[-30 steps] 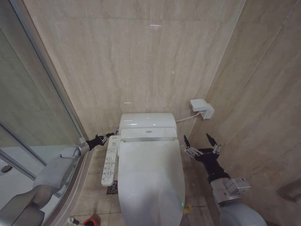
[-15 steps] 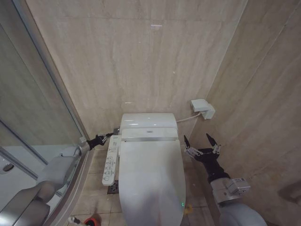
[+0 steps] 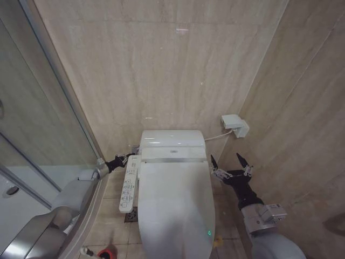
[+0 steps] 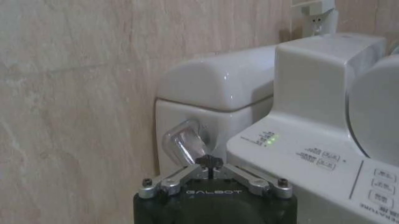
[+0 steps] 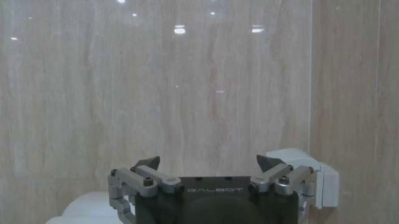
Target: Open the toilet lid, clean the toilet bowl with a toilet brush, close the toilet lid, and flush.
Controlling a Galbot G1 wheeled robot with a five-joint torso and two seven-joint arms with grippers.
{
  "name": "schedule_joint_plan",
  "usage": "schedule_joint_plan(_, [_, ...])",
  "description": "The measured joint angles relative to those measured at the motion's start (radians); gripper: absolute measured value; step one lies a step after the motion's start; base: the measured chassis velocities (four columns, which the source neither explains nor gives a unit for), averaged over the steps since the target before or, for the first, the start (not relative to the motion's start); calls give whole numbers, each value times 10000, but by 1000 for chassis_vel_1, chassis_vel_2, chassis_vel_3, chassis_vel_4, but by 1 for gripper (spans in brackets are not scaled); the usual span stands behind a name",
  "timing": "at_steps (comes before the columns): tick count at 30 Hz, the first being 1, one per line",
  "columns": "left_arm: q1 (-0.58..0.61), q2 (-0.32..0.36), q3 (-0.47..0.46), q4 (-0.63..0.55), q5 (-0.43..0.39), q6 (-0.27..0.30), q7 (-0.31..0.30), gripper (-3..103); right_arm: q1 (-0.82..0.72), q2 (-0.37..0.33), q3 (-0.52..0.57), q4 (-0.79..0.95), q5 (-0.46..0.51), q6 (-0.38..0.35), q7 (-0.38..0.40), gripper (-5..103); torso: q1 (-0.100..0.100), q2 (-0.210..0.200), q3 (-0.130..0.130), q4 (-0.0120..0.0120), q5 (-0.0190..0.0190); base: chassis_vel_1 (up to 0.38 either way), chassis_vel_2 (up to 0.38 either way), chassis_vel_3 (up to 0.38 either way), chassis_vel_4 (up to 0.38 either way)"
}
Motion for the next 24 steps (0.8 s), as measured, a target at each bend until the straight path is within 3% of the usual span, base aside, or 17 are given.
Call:
schedule_joint_plan(5, [-91,-164,2,387,60,-89,-188,0,0,0,-1,0,0,0,0,100,0,-2,5,3,-17,0,0,0,0])
schedule_joint_plan(12, [94,-296,-282,306,253,-138,-701,0,-2,1,0,1,0,0,0,100,0,-2,4,1,-5,0,0,0,0])
schedule_joint_plan(15, [836,-173,-713,-697,451,-33,-1658,0,2,1,0,0,0,0,0,100,-1,-2,3,-5,-9,0,0,0,0])
schedule_joint_plan(20, [1639,-14,-1184,-1827,299,69,-2392,0,0,1,0,1,0,0,0,100,0,-3,4,-6,-14,0,0,0,0])
schedule_joint_plan(24, [3282,485,-2134,-4389,-518,717,-3008,0,-2,1,0,3,0,2,0,100,8,-8,10,-10,-25,-27,4,-6,-13])
